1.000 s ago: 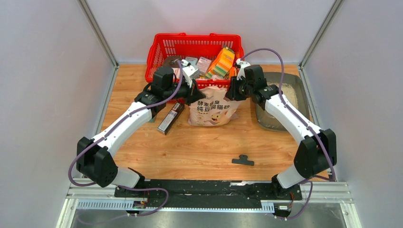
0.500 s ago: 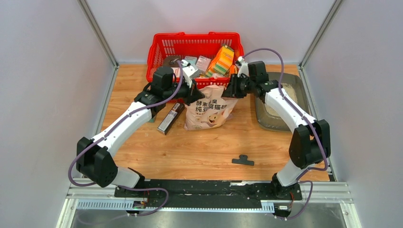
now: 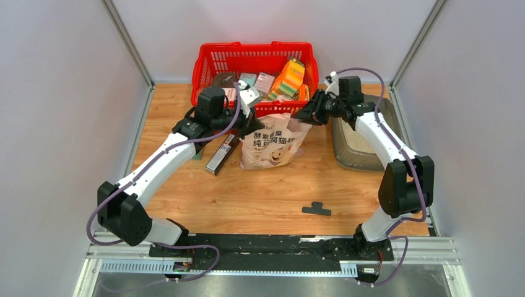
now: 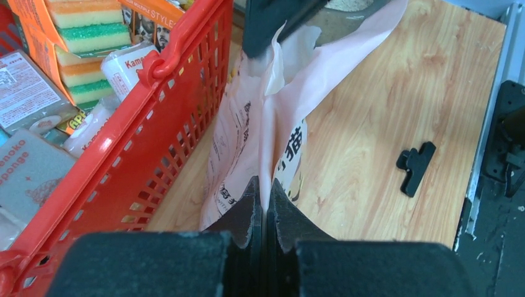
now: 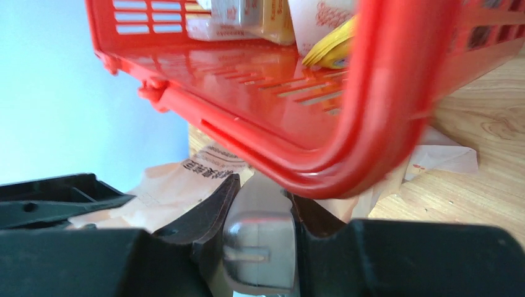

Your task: Fill the litter box with clean litter

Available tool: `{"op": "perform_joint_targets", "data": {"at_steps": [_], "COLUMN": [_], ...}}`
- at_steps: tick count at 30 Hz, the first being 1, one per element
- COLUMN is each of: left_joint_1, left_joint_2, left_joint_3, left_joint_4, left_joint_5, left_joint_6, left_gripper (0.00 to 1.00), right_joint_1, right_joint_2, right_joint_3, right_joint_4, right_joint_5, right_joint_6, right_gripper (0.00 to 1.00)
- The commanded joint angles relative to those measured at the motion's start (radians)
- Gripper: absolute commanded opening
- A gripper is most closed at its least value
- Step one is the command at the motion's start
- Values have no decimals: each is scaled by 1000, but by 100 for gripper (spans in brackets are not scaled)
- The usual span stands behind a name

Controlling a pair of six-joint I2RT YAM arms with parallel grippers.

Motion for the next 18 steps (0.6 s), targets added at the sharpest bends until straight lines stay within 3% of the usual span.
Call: {"op": "perform_joint_targets", "data": {"at_steps": [1, 8, 18], "left_joint_1": [-7, -9, -9], "left_joint_2": [-81, -103, -98], "left_joint_3": [68, 88, 117], "left_joint_4": [0, -115, -195], "left_joint_5": [23, 17, -20], "left_joint_6": [143, 307, 423], "left_gripper": [0, 0, 0], "right_joint_1": [-63, -129, -266], "right_joint_2": [-32, -34, -36], "right_joint_3": [1, -38, -185], "right_joint_4": [106, 230, 423], "right_joint_5": [-97, -230, -399], "right_joint_6": [154, 269, 380], "right_gripper": [0, 0, 0]}}
